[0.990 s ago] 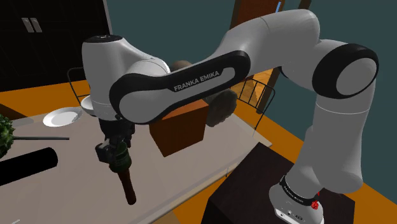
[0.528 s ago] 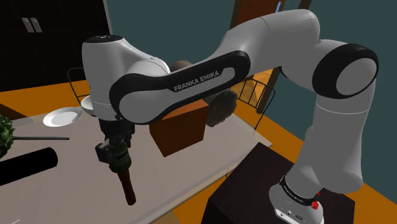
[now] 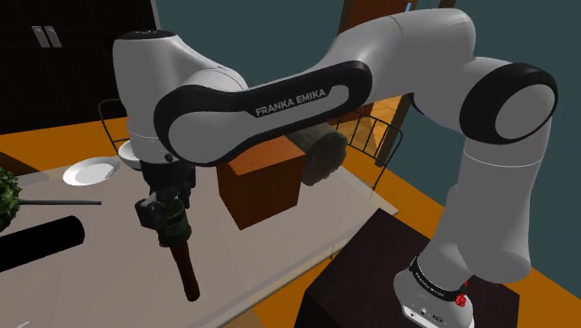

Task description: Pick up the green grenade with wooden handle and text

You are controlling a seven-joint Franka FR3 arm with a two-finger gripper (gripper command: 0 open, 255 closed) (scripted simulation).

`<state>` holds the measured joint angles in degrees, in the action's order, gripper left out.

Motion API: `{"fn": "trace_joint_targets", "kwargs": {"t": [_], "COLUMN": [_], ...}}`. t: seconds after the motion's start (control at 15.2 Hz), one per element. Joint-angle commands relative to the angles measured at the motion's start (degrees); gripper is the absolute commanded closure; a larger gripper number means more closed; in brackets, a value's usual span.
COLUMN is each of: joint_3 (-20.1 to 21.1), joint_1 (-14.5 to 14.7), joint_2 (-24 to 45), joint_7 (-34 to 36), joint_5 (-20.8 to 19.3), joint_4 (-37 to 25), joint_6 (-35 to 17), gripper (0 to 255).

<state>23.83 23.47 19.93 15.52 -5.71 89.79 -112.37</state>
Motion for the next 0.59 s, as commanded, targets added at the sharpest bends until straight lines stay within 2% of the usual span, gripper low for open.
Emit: {"fn": "trace_joint_targets", "kwargs": {"t": [0.0, 0.53], "joint_3": [0.13, 0.33], "joint_1": [0.09, 0.43], "joint_2": [-0.42, -0.72], "joint_7": [0.09, 0.04], "joint_5": [0.16, 0.35], "joint_4": [-1.06, -6.85], "joint_6": [1.4, 7.43], "gripper": [255, 255]}}
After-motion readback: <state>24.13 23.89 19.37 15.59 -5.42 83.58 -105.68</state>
